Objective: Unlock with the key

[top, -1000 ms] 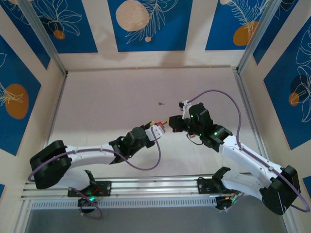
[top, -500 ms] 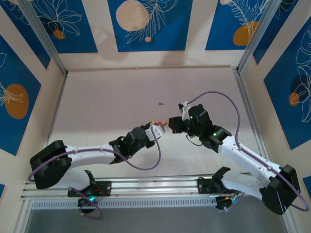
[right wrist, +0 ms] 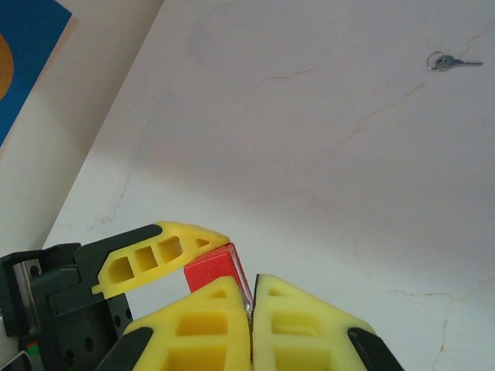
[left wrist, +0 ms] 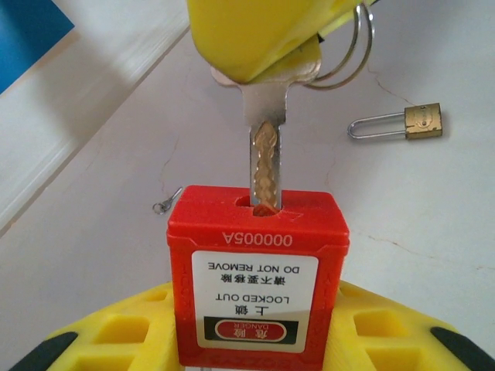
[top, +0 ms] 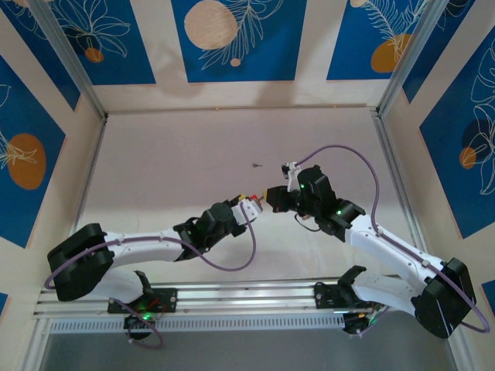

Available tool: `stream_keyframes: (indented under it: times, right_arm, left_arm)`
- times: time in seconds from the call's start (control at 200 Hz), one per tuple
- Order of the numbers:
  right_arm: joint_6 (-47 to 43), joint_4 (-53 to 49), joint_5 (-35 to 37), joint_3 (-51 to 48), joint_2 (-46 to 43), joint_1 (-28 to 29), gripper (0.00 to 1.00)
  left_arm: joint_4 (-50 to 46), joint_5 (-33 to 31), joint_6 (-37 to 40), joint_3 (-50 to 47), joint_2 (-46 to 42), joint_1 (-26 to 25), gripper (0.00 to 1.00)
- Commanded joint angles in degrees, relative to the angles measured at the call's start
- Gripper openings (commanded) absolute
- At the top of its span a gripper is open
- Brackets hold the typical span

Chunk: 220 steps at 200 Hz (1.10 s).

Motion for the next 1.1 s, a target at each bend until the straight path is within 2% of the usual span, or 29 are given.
stream_keyframes:
  times: [0.0, 0.4, 0.795, 1.096]
  right_arm:
    - [-3.51, 0.14, -3.12, 0.35, 1.82, 0.49, 0.00]
    - [-3.83, 0.83, -4.08, 0.07, 3.33, 1.09, 0.00]
    - [-2.74, -0.26, -5.23, 2.23, 7.96, 2.62, 0.00]
    - [-2.46, 0.98, -5.05, 2.35, 10.50, 4.23, 0.00]
  left_arm:
    - [0.61, 2.40, -2.67, 2.77, -1.79, 0.11, 0.30]
    - [-1.60, 4.50, -6.61, 4.35, -4.58, 1.65, 0.30]
    - [-6.14, 5.69, -5.27, 7.85, -3.67, 1.77, 0.30]
    - [-4.97, 5.97, -6.52, 8.23, -4.01, 1.82, 0.30]
